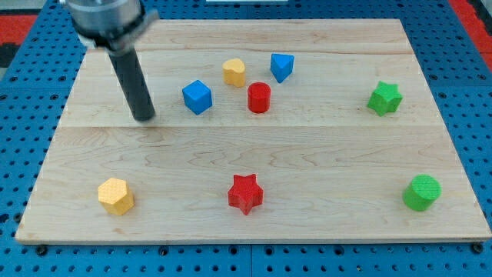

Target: Place the red star diagonal bottom right to the red circle

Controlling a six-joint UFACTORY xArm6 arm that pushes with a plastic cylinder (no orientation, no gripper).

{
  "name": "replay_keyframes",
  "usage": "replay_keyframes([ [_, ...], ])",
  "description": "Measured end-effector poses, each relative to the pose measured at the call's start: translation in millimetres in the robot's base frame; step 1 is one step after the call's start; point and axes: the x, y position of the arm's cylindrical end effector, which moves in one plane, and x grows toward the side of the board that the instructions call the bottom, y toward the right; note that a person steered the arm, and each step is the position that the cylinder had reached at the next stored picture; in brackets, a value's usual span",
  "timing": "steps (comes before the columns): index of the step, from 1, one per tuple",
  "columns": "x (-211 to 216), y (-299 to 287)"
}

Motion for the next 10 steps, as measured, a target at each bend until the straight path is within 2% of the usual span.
replay_keyframes([
  [1, 66.7, 96.4],
  [2, 98.5, 104.7],
  [3, 125.6, 42.8],
  [4, 159.7, 72.2],
  [5, 123.8, 132.5],
  [6, 111.1, 199.7],
  [8, 97.9, 266.9],
  [9, 68.1, 263.3],
  [10, 44.3, 214.3],
])
